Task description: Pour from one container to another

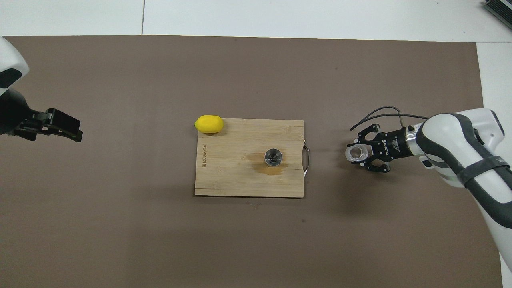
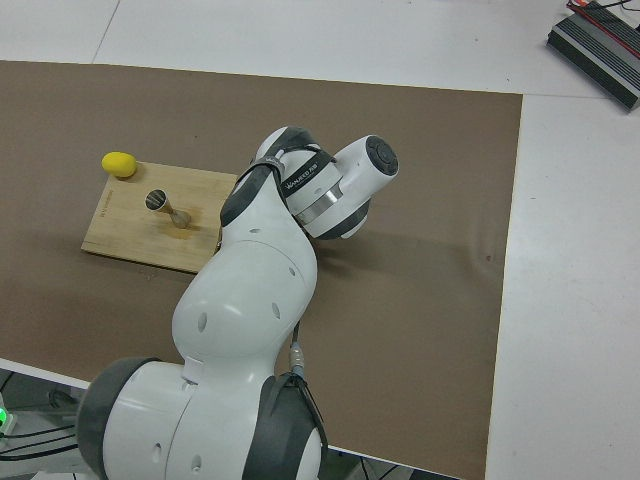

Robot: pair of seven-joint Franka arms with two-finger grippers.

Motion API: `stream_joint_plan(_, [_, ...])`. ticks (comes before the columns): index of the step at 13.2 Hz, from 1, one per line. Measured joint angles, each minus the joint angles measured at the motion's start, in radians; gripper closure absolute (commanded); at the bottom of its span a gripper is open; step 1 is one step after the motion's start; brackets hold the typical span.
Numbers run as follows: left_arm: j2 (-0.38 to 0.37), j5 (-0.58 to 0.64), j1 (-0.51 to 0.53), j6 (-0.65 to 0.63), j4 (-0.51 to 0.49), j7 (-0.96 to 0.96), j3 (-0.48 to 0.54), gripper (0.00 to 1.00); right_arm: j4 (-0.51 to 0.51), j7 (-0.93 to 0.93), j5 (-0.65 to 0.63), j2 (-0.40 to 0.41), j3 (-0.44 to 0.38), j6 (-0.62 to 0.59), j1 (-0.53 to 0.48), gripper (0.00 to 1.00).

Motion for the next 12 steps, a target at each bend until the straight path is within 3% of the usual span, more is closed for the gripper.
stream_joint_plan(1, [0.000,0.000,0.000,0.000,0.000,0.000,0.000,0.00,0.000,-0.010,0.000,0.009,0.000,-0.005,-0.012,0.31])
stream_joint_plan(2, [0.000,0.000,0.000,0.000,0.000,0.000,0.000,0.00,0.000,-0.012,0.004,0.011,0.001,-0.010,-0.018,0.01])
stream_joint_plan(7, [0.000,0.000,0.000,0.000,0.000,0.000,0.000,0.00,-0.007,-0.012,0.004,-0.007,-0.004,-0.010,-0.027,0.00])
stream_joint_plan(12, [0.000,0.000,0.000,0.000,0.000,-0.001,0.000,0.00,-0.031,-0.122,-0.128,-0.116,-0.007,-0.013,-0.091,0.00])
